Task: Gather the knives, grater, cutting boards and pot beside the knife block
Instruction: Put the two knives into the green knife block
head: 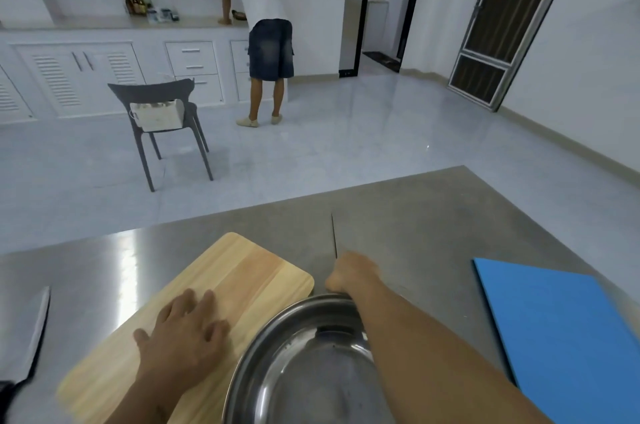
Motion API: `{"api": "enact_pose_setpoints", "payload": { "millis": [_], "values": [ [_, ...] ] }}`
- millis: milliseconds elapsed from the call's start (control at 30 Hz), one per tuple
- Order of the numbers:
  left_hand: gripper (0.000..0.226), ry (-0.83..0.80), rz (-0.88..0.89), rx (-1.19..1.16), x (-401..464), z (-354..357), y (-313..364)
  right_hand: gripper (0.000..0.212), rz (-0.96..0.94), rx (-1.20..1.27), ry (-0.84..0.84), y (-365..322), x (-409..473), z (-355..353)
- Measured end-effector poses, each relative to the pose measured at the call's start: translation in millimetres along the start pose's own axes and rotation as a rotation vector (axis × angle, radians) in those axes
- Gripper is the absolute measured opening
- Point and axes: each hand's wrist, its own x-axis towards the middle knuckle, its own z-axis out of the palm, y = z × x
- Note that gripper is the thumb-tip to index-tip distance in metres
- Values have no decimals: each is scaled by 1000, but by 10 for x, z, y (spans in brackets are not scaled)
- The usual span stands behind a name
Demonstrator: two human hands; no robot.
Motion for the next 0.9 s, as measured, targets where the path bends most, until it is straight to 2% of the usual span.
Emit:
{"api": "enact_pose_setpoints", "payload": {
  "millis": [333,467,600,733,900],
  "values": [
    [61,-18,-4,26,14,17,-40,37,90,353,143,96,50,-27],
    [64,-34,-2,25,16,8,-47,41,14,358,201,66,-37,-216],
    [62,-86,8,-9,-10,-92,-107,32,-189,401,246,-102,-310,-406],
    [45,-43,-52,-333,-188,-346,-304,17,-369,610,130,-399,-770,-459],
    [32,92,-86,-556,-725,-772,-718,16,-383,848,-44,-920,-1423,-275]
  ]
}}
